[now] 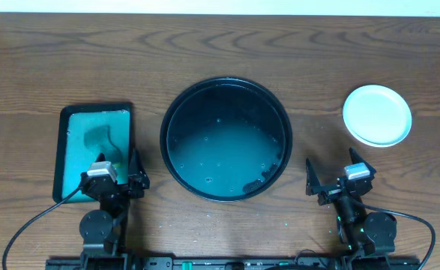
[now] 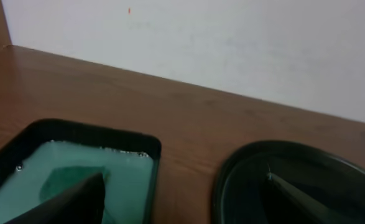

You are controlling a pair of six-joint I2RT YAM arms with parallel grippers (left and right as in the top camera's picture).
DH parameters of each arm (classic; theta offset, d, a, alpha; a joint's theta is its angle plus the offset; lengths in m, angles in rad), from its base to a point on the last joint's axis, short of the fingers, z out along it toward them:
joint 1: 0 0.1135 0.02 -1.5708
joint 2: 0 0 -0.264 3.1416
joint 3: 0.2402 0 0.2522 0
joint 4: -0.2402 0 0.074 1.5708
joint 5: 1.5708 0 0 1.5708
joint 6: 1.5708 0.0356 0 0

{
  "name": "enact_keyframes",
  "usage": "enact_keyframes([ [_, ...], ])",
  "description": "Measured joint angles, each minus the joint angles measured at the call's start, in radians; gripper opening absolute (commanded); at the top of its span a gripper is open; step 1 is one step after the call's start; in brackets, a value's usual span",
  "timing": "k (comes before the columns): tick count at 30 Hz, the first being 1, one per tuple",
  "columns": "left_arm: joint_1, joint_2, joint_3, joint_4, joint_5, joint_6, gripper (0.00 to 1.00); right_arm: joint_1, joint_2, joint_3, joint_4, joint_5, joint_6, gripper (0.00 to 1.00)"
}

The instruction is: Clean dirty plates on tray and stack at the side

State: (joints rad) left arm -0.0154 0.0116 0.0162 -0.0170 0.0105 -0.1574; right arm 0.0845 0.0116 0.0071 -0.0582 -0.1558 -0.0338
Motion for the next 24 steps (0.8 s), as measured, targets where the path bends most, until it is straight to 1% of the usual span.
enact_keyframes([
  [24, 0.0, -0.001, 0.001, -0.009, 0.002, -0.003, 0.8, 0.0, 0.0, 0.0, -0.001, 0.0, 0.0, 0.99],
])
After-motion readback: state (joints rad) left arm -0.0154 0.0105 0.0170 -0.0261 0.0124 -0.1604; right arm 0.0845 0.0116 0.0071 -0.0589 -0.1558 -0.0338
